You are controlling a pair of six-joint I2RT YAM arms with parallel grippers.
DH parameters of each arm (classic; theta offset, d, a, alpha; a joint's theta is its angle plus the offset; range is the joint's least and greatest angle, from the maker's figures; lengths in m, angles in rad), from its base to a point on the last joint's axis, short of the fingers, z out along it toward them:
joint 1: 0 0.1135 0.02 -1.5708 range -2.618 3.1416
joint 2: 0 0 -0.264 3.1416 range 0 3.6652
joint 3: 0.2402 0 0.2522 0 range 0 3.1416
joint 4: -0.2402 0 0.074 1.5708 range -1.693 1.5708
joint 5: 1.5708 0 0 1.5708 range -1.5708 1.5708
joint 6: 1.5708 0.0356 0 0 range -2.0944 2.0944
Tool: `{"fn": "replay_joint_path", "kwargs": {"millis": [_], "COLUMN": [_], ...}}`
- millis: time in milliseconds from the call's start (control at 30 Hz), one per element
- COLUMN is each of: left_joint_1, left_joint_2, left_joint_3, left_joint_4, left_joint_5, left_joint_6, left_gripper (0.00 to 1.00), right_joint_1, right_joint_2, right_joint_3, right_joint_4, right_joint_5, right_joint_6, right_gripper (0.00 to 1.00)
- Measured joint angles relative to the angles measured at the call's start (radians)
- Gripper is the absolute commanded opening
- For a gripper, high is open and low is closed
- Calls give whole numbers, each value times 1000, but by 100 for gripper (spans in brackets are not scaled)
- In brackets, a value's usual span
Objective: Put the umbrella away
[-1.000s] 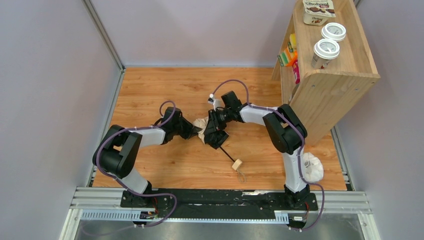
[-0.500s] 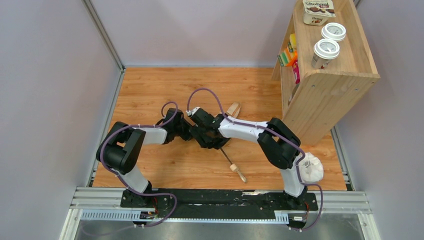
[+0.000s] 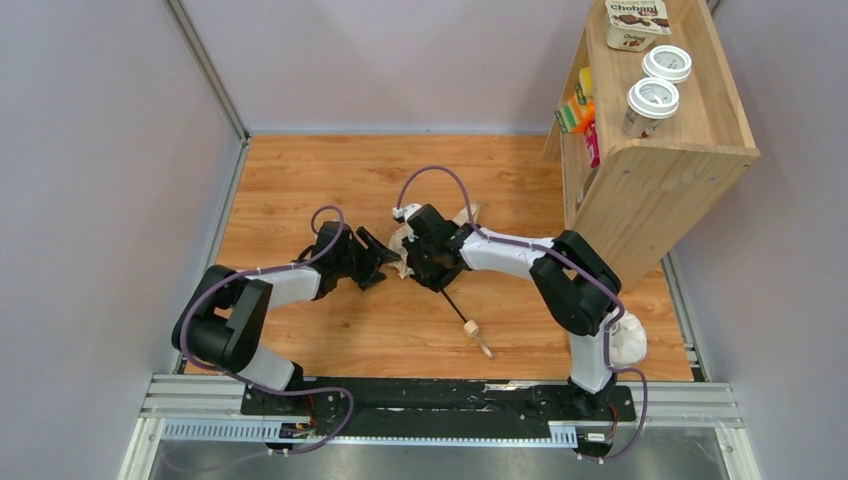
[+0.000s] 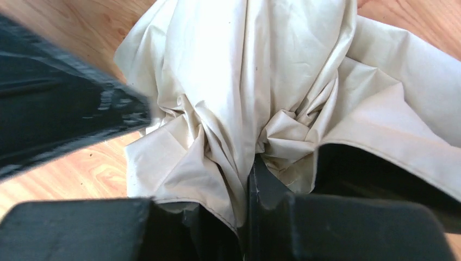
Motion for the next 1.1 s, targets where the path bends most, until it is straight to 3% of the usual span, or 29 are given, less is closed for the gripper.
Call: {"fn": "replay_joint_path", "kwargs": {"millis": [267, 433, 700, 1100], "left_joint_1": [63, 70, 67, -45], "left_joint_2": [-138, -61, 79, 215], "left_joint_3": [-59, -6, 76, 400], "left_joint_4": [-13, 35, 119, -348], "left_joint_5": [27, 69, 99, -73], "left_joint_6": [32, 2, -27, -42], "left_gripper": [78, 78, 79, 80], "right_joint_1": [-150, -215, -229, -230], "right_joint_2": [-6, 13, 34, 41], "right_joint_3": [-57, -74, -69, -29], "right_joint_4": [105, 152, 149, 66], "right_joint_5": [-373, -554, -660, -647], "right_joint_6": [9, 31, 41, 37], "right_gripper": [0, 0, 0, 0]}}
